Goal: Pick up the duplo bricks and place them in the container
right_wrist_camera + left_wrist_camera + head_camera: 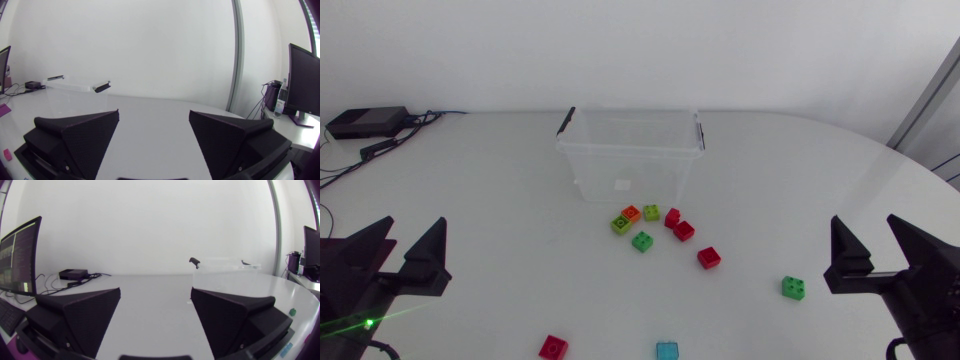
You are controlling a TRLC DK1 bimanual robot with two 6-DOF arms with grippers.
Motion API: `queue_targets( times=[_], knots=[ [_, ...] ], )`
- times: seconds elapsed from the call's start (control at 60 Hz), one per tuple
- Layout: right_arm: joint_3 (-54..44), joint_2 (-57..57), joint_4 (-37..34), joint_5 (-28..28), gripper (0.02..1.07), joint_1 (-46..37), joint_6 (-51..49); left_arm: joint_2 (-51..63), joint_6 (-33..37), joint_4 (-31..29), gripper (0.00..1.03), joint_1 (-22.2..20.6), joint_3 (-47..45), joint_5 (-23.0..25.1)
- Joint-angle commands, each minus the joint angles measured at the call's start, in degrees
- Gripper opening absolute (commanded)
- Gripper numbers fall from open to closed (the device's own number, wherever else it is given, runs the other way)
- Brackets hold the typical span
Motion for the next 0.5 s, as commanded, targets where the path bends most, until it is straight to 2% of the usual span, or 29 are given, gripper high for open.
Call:
queue_targets(
  times=[0.0,0.483],
  knots=[
    [-1.17,-0.38,-0.58,-0.09,1.03,0.12,0.85,-0.43,-0.18,-0.23,0.98,-0.2,-1.23,-0.34],
    [-1.17,-0.38,-0.05,0.08,1.03,0.12,1.03,-0.52,0.52,-0.06,0.98,-0.29,-1.23,-0.34]
  ],
)
